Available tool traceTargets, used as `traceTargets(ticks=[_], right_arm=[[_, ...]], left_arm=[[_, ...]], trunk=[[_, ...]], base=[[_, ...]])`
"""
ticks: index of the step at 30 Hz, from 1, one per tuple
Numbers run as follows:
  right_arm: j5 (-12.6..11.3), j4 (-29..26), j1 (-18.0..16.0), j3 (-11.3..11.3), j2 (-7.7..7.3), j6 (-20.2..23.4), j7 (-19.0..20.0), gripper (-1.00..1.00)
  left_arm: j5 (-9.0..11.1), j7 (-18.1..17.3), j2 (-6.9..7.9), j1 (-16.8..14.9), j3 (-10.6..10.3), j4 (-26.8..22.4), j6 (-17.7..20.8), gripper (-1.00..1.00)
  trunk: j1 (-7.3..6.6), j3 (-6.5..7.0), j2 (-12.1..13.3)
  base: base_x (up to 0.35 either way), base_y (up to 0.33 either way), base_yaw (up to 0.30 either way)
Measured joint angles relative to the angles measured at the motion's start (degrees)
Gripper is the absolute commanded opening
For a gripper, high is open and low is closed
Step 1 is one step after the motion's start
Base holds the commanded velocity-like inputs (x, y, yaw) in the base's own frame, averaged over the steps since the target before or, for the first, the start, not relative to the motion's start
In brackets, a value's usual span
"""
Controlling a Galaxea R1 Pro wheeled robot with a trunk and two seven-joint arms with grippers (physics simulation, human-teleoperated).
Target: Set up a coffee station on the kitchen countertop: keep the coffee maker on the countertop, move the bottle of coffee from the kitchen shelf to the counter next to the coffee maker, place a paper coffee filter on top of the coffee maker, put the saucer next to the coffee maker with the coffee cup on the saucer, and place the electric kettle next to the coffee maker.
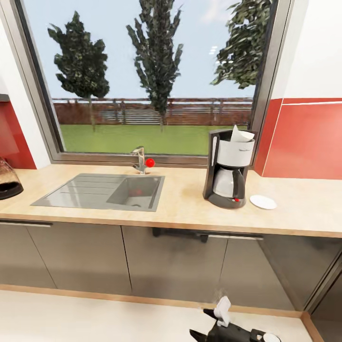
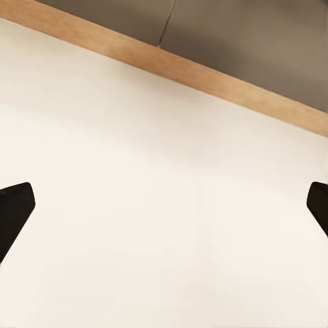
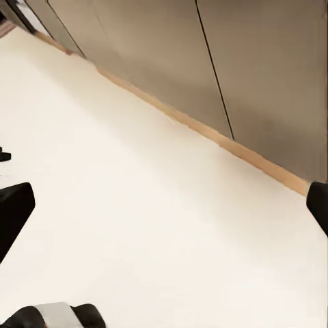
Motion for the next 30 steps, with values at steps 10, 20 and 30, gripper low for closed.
traceTargets(ticks=[10,20,30], right_arm=[[-0.07,10.10,1.34,-3.53,-2.53,-2.63,-0.90,1.00],[0.00,11.18,1.38,-3.60,-2.62,-3.62,-0.75,1.00],[0.01,11.30,1.42,-3.60,-2.60,-3.79,-1.04,1.00]], left_arm=[[-0.01,0.02,-0.12,0.01,0.01,1.15,-0.18,1.00],[0.00,0.03,-0.17,0.01,0.08,1.21,-0.20,1.00],[-0.05,0.11,-0.17,0.01,0.08,1.21,-0.20,1.00]], trunk=[[0.00,0.01,0.00],[0.00,0.01,0.00],[0.00,0.01,0.00]], base=[[0.000,0.000,0.000],[0.000,0.000,0.018],[0.000,0.000,0.250]])
